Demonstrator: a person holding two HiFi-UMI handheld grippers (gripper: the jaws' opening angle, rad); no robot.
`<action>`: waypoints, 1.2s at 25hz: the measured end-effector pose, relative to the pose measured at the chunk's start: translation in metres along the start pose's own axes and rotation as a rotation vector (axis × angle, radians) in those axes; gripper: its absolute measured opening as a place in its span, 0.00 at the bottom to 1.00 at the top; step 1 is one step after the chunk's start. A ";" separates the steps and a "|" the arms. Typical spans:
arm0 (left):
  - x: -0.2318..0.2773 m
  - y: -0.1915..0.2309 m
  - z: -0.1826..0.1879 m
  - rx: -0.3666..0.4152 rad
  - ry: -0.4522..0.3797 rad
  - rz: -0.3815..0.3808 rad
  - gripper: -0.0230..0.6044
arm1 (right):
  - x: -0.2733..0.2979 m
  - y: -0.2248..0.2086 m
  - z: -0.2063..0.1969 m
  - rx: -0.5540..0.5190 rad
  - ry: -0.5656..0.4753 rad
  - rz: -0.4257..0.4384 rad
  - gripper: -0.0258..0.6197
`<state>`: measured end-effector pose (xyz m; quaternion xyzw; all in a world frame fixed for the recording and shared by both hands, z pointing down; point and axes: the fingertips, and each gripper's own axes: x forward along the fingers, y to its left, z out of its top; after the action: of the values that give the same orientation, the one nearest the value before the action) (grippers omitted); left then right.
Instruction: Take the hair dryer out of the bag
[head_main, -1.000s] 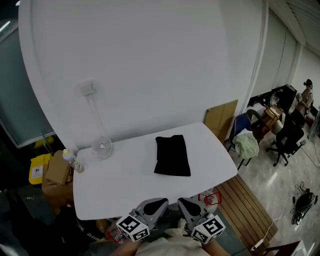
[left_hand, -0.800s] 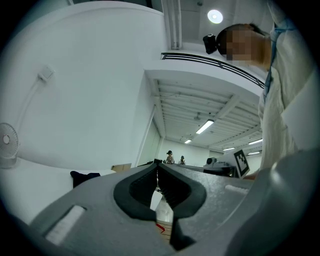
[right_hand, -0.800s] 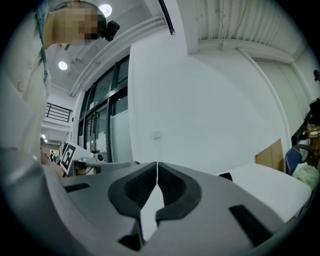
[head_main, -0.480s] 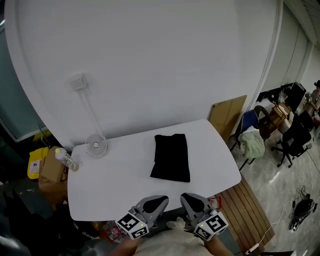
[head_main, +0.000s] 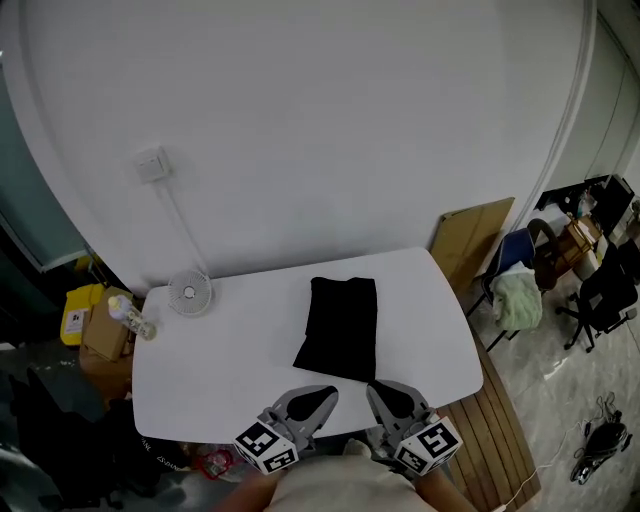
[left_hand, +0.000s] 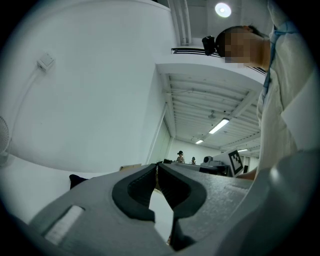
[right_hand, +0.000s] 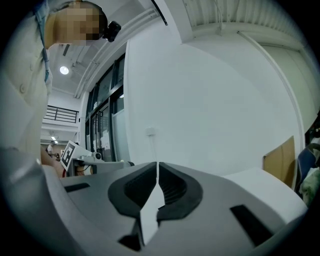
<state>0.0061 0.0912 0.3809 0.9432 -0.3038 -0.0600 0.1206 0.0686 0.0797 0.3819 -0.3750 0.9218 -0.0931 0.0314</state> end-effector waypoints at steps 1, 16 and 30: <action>0.004 0.002 0.000 0.001 0.000 0.010 0.05 | 0.001 -0.005 0.001 -0.001 0.003 0.011 0.07; 0.039 0.025 -0.031 -0.043 0.052 0.112 0.06 | 0.009 -0.048 -0.022 0.020 0.075 0.107 0.07; 0.032 0.070 -0.068 -0.056 0.152 0.196 0.06 | 0.031 -0.053 -0.054 0.009 0.146 0.131 0.10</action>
<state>0.0053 0.0305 0.4640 0.9072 -0.3826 0.0151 0.1746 0.0757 0.0292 0.4451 -0.3061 0.9437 -0.1219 -0.0283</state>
